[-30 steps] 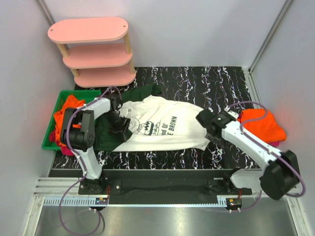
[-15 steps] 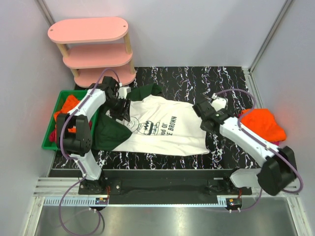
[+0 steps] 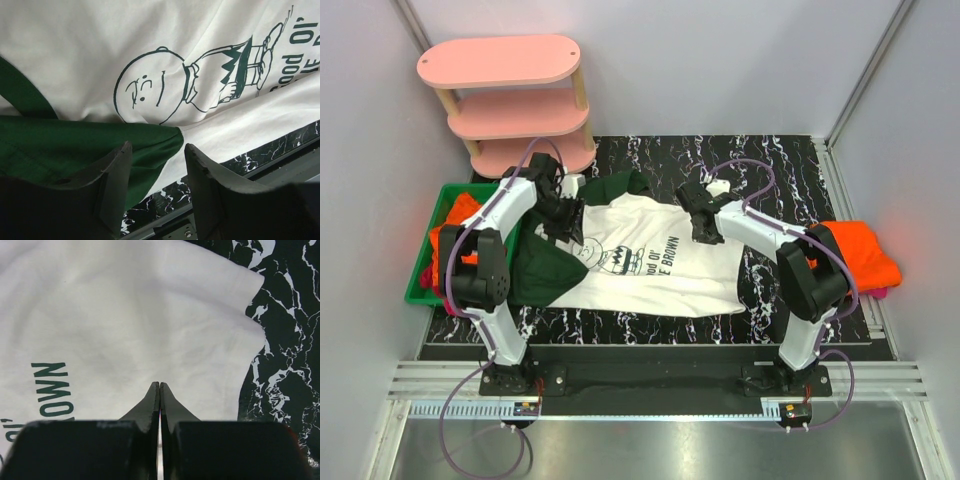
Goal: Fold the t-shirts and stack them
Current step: Fold the flattened tshirt in 1/3 of the way
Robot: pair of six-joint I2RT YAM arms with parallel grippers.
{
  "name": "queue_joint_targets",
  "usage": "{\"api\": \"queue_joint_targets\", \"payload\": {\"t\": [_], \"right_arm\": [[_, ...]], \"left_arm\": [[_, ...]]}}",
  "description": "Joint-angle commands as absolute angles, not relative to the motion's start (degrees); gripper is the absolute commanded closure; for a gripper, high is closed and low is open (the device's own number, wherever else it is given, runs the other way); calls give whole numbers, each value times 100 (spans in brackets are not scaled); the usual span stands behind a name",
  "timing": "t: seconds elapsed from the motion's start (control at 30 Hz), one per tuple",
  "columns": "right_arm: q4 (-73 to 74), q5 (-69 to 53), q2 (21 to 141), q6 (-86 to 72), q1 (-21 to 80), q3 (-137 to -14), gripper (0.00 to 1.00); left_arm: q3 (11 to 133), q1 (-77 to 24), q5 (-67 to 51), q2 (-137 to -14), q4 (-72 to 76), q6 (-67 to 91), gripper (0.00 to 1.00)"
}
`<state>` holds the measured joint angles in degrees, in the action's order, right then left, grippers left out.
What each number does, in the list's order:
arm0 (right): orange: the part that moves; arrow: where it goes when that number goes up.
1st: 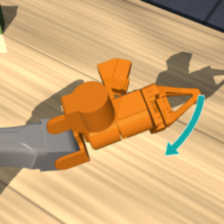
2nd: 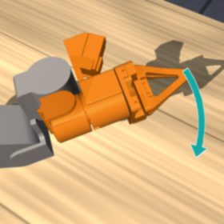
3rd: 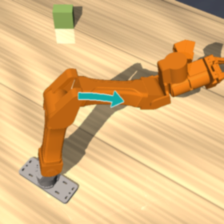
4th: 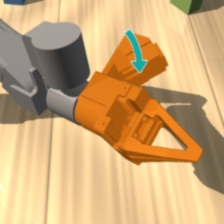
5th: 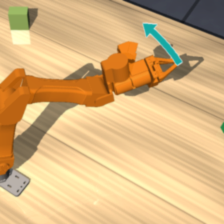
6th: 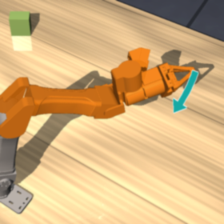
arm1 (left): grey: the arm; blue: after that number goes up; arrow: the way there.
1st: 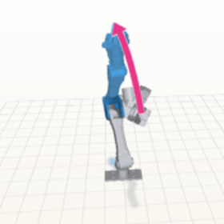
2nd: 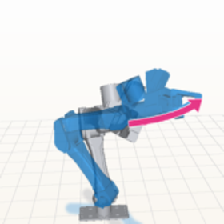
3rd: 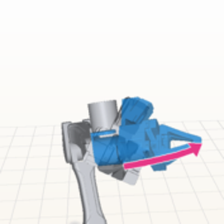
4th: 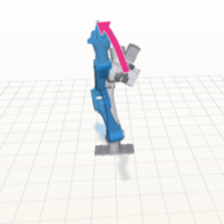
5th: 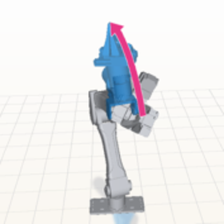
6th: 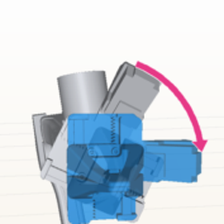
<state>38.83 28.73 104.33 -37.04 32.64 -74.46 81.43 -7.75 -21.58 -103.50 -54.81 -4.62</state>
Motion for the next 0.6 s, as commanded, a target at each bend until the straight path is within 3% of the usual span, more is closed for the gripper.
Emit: {"api": "queue_joint_targets", "payload": {"t": [0.0, 0.57], "right_arm": [[3613, 2575, 10328, -3744, 3261, -7349, 100], [3796, 2619, 11372, -3894, 2884, -7628, 100]], "left_arm": [[8174, -747, -1899, -10362, -5484, -597, 50], [8376, -747, -1705, -11180, -5528, -580, 53]]}}
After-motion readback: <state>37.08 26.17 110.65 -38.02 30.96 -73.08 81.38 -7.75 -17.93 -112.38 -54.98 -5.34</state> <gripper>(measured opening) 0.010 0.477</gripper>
